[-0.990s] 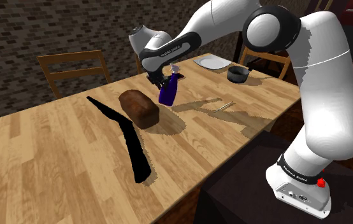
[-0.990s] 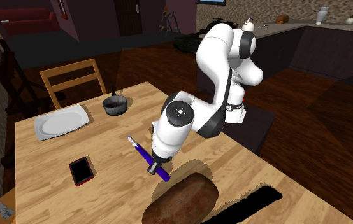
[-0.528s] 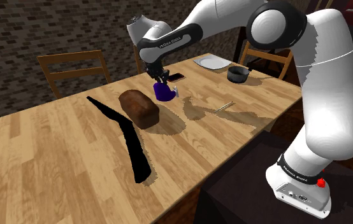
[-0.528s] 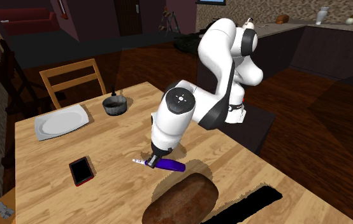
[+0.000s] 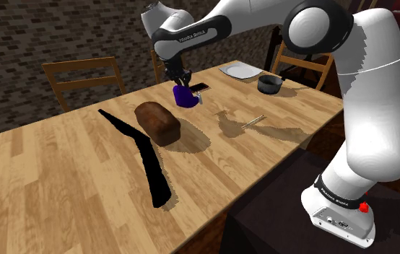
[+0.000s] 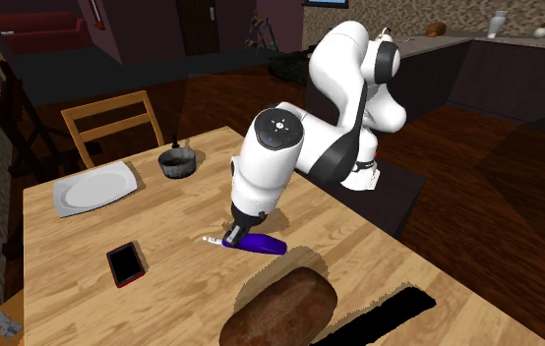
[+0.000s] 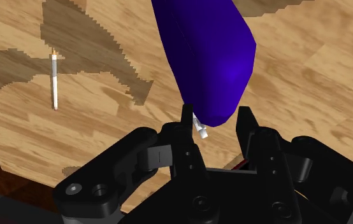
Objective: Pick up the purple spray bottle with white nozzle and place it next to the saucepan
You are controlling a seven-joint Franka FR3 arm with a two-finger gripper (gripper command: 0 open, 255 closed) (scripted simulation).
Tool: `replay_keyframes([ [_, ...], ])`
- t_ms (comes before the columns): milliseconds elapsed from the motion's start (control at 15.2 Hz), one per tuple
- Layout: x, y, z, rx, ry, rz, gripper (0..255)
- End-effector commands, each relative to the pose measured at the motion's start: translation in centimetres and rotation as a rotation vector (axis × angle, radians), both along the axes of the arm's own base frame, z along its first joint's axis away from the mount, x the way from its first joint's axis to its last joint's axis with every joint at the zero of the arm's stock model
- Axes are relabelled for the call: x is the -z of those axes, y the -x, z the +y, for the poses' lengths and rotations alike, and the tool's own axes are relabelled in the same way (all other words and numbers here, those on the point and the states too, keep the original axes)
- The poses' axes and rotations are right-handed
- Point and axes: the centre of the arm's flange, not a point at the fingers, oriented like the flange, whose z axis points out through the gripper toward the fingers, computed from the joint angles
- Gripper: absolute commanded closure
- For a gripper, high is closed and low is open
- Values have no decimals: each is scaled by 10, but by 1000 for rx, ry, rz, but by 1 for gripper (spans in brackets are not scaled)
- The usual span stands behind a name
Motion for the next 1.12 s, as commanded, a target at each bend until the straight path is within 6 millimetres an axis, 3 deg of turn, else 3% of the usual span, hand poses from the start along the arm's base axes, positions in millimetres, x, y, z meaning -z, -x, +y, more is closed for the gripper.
replay_keyframes([
  [0, -11, 0, -1, 0, 0, 0, 255],
  [726, -64, 0, -1, 0, 0, 0, 255],
  [1056, -78, 36, -54, 0, 0, 0, 255],
])
